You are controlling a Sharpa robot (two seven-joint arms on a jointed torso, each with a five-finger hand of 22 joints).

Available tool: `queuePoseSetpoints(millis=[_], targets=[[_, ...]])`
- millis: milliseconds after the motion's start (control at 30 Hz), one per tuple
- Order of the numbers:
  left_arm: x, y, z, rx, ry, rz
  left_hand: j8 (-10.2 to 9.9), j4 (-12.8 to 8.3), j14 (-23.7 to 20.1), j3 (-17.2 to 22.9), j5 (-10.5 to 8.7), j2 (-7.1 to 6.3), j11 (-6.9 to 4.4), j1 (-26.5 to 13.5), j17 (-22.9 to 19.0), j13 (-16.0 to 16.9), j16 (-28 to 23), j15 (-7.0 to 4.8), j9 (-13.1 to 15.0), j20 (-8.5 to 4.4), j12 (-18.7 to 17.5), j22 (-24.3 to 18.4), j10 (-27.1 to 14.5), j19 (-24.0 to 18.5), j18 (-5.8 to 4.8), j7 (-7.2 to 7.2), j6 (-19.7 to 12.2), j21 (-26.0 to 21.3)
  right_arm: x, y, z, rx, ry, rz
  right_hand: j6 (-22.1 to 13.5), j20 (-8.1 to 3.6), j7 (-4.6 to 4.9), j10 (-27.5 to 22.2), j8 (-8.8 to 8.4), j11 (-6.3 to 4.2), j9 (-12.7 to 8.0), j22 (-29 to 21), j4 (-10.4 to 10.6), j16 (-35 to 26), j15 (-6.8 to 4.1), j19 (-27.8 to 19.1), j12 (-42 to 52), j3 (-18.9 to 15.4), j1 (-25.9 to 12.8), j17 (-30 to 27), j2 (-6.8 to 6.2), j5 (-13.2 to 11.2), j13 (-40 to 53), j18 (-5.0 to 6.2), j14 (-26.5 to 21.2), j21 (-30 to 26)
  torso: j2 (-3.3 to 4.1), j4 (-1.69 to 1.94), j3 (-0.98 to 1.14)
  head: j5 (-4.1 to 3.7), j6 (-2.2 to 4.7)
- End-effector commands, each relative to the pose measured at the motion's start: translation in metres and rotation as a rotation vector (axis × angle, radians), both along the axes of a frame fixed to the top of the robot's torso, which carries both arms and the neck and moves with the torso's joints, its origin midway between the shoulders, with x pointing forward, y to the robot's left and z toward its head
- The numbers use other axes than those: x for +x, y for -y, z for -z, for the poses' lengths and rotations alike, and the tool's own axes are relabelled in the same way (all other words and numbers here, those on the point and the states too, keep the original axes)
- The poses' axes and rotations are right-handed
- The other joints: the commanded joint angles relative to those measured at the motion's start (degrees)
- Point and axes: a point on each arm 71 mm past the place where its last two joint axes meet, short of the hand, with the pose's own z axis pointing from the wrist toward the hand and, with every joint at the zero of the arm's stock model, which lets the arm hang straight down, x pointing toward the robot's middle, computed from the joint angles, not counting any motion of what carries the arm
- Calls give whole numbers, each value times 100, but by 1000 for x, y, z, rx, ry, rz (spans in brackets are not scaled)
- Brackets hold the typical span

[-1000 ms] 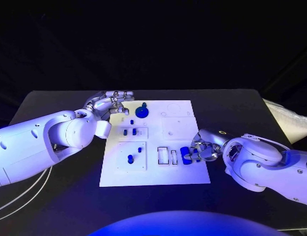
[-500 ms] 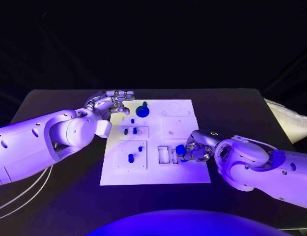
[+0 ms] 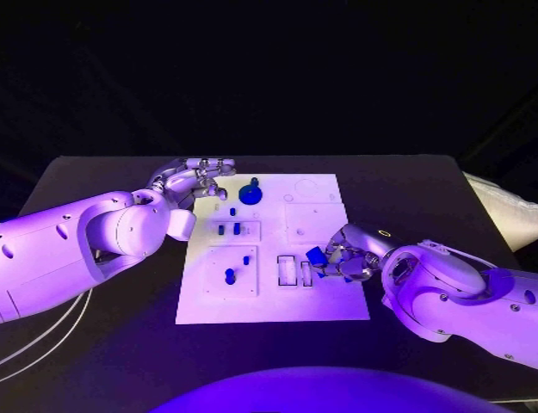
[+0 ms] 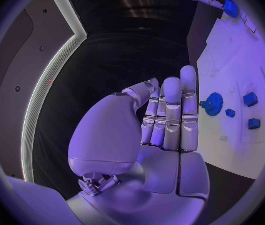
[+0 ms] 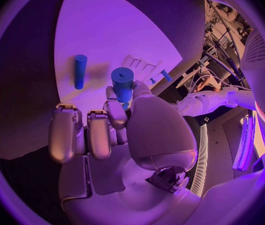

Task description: Assemble the parts on the task board

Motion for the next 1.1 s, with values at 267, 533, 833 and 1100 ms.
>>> queuePoseSetpoints(millis=[267,533,833,1100], targets=[[-1,4,-1,-11,2,28,37,-12,-43,-32,18,69,-4,20,-13,-8,-20,-8,-7,7,37,-11,-42,-38,65,6,-30,-27,-2,-19,-2,128,-67,7,97,2,-50,78,87,-32,155,7,29,25,-22,42,24,-38,0,121,149,48,14,-71,359,26,1,20,-7,-7,4],[-1,7,0,-13,0,34,38,-17,-45,-32,19,70,-4,25,-16,-9,-19,-8,-8,7,40,-12,-47,-37,66,7,-34,-29,-2,-33,7,92,-123,-30,205,-17,-97,56,150,-66,244,-6,31,14,-48,29,-62,-168,-212,102,243,-32,-27,-67,351,20,0,17,-8,22,-10],[-1,8,0,-13,-1,36,37,-18,-45,-33,19,69,-2,25,-17,-10,-19,-8,-9,6,40,-13,-52,-37,66,9,-37,-30,1,-43,11,76,-110,-25,266,-41,-133,111,199,-97,311,5,34,16,-73,30,-16,-271,-328,109,270,-103,58,-68,350,24,1,21,4,58,-27],[-1,8,0,-13,-1,36,37,-18,-45,-33,19,69,-2,25,-17,-10,-19,-8,-9,6,40,-13,-52,-37,66,9,-37,-30,3,-46,10,59,-68,-28,277,-62,-156,143,247,-116,411,-6,32,5,-91,23,-35,-584,-686,98,237,-862,102,-67,346,14,4,0,0,82,-43]])
